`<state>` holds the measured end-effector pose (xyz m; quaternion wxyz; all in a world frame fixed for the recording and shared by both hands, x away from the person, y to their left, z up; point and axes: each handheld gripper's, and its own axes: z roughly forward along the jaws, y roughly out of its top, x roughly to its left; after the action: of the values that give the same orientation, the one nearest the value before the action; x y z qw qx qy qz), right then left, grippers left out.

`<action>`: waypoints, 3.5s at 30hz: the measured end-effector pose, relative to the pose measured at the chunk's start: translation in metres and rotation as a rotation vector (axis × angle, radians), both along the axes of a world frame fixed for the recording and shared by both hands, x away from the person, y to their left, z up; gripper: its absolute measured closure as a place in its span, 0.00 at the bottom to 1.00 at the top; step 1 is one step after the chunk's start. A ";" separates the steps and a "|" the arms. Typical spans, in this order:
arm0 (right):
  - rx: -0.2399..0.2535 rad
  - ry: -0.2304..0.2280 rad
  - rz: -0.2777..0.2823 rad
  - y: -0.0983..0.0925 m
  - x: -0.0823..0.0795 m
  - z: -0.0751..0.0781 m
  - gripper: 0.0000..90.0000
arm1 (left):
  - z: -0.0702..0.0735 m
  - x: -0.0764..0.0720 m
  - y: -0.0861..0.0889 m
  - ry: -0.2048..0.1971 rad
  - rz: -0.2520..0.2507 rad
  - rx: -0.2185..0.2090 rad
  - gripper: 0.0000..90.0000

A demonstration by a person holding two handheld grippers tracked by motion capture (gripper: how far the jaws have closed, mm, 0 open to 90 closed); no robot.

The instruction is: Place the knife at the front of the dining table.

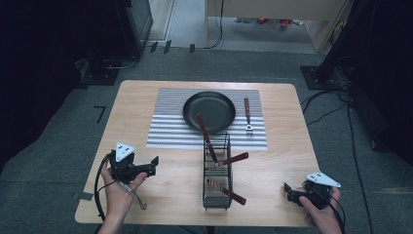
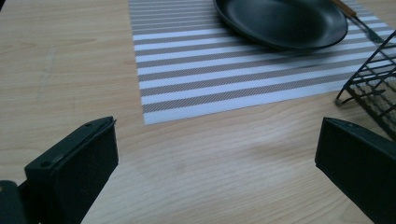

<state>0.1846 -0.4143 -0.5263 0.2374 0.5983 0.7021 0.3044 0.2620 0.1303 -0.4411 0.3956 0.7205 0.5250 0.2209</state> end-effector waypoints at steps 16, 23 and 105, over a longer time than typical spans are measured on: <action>0.000 0.000 0.000 0.000 0.000 0.000 0.02 | 0.011 0.009 -0.032 -0.015 -0.060 -0.011 0.00; 0.000 0.000 0.000 0.000 0.000 0.000 0.02 | 0.017 0.014 -0.049 -0.027 -0.089 -0.028 0.00; 0.001 -0.003 0.002 0.000 0.000 0.000 0.02 | 0.067 0.012 -0.111 -0.221 -0.439 -0.399 0.91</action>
<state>0.1847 -0.4147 -0.5265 0.2378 0.5974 0.7020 0.3062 0.2745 0.0197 -0.3744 0.6220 0.6964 0.3437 0.0999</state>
